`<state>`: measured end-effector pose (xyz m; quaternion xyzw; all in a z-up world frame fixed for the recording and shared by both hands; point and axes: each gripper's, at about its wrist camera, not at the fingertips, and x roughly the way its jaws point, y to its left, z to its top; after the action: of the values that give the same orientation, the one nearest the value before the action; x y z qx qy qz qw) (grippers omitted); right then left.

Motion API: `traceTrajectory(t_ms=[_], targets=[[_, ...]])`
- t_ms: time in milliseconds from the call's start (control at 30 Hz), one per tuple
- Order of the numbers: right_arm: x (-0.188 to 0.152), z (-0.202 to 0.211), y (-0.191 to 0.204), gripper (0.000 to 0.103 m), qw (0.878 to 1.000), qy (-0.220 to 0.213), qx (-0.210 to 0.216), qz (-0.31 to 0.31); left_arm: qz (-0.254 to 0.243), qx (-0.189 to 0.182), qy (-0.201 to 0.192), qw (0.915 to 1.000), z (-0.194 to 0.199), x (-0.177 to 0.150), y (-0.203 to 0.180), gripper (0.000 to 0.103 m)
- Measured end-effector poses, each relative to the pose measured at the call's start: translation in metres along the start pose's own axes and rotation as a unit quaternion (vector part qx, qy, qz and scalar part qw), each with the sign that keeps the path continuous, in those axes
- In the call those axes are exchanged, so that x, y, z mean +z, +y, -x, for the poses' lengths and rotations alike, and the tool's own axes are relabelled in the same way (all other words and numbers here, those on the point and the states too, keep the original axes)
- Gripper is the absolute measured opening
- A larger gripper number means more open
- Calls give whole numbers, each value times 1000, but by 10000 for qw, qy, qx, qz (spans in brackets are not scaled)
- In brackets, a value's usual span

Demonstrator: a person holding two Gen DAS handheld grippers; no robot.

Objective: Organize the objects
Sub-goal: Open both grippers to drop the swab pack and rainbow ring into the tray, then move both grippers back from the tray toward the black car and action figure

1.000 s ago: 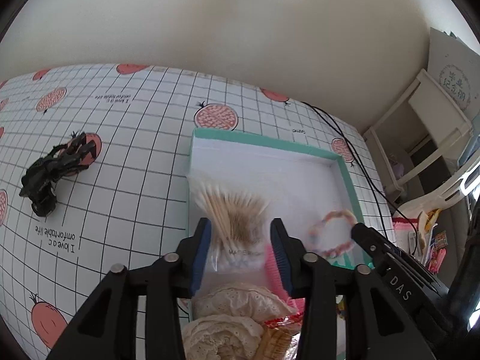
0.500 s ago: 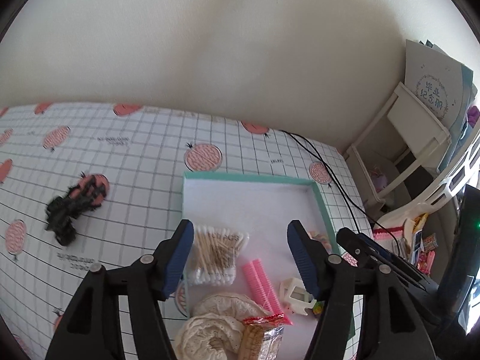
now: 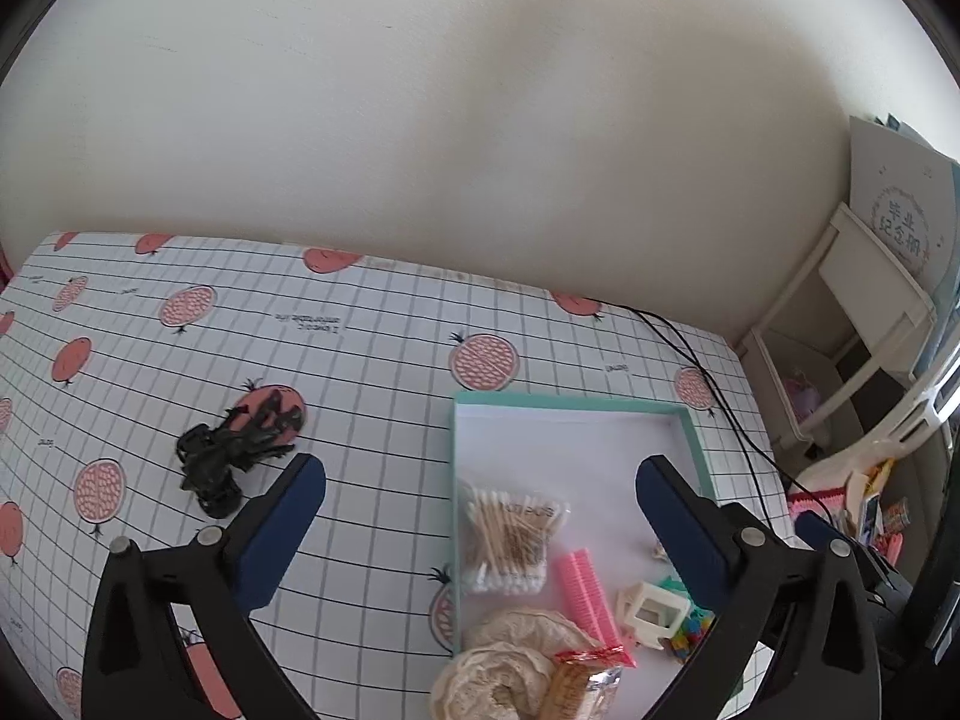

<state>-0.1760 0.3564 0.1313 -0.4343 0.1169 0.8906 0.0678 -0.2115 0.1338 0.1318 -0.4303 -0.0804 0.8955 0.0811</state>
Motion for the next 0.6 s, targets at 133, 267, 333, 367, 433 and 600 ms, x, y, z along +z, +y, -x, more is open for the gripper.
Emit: traceTrajectory(t_ms=[133,267,333,367,433,600], targets=[[0,0,3,103,10000,-11,-56,44,62,135,1,9999,1,2,8,103],[-1,-3,4,103,10000,30,-52,3,114,192,10,9997,4,3,17,103],[-2,-4,5,103,10000,51,-50,27,127,200,-4,9997,5,4,18,103],[-2,-5,7,103,10000,65,-50,46,141,195,-6,9997,5,4,20,103],[-3,-6,9,103,9999,85,-42,59,181,176,-1,9997,6,5,23,103],[-5,-6,19,103,9999,50,77,93,388,151,-85,9991,10,11,42,103]])
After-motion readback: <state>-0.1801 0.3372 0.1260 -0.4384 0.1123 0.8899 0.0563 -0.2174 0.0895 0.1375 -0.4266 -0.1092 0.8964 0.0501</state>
